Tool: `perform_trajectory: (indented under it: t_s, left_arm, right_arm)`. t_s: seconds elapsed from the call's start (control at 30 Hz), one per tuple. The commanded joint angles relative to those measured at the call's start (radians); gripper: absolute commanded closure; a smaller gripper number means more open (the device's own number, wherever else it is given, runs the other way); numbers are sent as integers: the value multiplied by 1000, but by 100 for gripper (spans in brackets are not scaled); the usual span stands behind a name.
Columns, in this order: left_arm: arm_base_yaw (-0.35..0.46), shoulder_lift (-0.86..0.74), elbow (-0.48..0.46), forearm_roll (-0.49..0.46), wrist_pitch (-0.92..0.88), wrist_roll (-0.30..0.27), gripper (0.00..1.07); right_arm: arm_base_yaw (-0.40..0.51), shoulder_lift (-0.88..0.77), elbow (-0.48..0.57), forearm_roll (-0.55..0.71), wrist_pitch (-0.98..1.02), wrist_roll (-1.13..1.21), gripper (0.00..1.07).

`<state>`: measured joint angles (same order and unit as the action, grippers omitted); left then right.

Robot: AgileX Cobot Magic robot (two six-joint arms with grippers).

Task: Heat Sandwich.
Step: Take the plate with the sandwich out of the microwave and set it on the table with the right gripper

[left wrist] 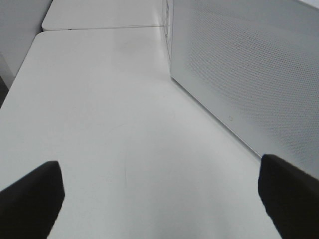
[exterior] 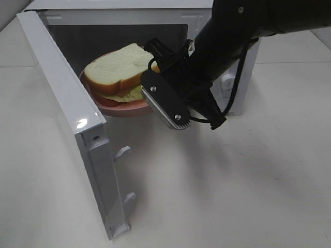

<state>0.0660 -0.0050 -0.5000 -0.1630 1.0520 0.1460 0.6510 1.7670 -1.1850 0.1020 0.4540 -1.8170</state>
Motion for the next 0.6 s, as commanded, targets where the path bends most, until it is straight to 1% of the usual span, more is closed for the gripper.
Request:
perform_trajectory:
  t_s: [0.03, 0.1, 0.17, 0.27, 0.33, 0.4, 0.5, 0.6]
  left_arm:
    - [3, -28, 3, 0, -13, -3, 3]
    - [3, -28, 3, 0, -13, -3, 3]
    - [3, -28, 3, 0, -13, -3, 3]
    - [3, -28, 3, 0, -13, -3, 3]
    - [3, -28, 3, 0, -13, -3, 3]
    - [3, -28, 3, 0, -13, -3, 3]
    - [3, -28, 3, 0, -13, -3, 3]
    - [3, -28, 3, 0, -13, -3, 3]
  right_arm:
    - [3, -43, 27, 13, -32, -7, 107]
    - [3, -84, 70, 13, -28, 13, 107]
    - [3, -96, 82, 13, -28, 19, 107]
    - [3, -157, 142, 13, -27, 32, 107]
    - [3, -174, 155, 13, -27, 35, 107]
    - [3, -220, 199, 13, -24, 50, 107]
    - [3, -251, 224, 13, -24, 57, 107]
    - [3, -315, 277, 6, -21, 83, 107]
